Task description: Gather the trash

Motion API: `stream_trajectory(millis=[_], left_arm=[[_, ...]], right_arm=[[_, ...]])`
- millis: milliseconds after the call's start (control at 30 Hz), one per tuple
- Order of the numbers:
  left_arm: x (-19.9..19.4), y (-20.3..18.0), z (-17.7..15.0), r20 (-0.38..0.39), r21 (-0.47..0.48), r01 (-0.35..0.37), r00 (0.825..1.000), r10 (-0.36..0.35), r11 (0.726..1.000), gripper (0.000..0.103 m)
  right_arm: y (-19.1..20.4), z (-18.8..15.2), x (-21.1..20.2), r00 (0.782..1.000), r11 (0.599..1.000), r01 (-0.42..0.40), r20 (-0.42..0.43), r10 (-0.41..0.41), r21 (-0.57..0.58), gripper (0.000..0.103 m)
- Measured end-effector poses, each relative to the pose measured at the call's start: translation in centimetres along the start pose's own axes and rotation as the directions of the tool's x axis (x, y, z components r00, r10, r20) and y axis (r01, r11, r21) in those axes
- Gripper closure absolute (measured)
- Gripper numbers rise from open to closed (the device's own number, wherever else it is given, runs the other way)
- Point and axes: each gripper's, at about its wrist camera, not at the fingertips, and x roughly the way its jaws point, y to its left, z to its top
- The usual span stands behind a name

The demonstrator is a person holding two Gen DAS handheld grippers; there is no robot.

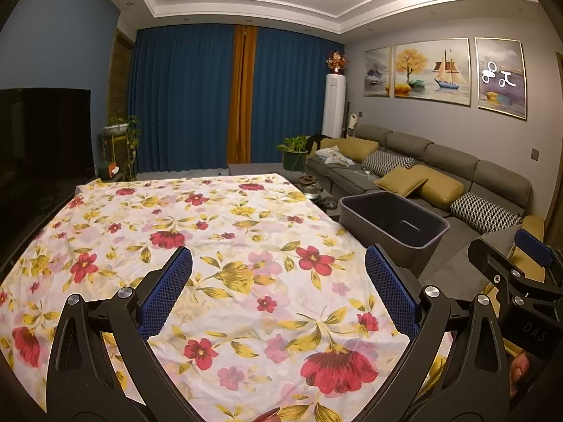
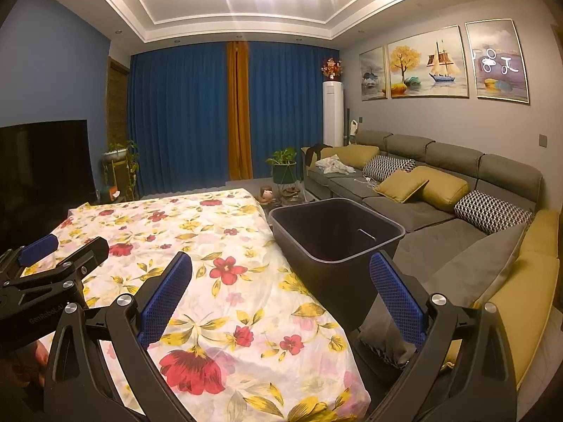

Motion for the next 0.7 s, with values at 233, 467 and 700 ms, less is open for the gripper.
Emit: stream_trajectory(millis=[233, 467, 700], left_arm=[[-0.12, 0.01, -0.05, 0.0, -0.001, -0.001, 1.0, 0.001, 1.0, 0.006], [-0.04, 0.0, -0.02, 0.0, 0.0, 0.0, 1.0, 0.0, 1.0, 0.006], [-0.2, -0.07, -0.11, 0.0, 0.0, 0.0, 1.0, 0.0, 1.0, 0.006]], right_arm=[[-0.04, 0.04, 0.01, 1.0, 1.0, -0.001, 0.0, 0.001, 0.0, 0.006], [-0.06, 0.03, 0.0, 1.0, 1.0, -0.001, 0.0, 0.001, 0.0, 0.006], [-0.05, 0.01, -0.01, 1.0, 1.0, -0.002, 0.002, 0.002, -0.001, 0.006]])
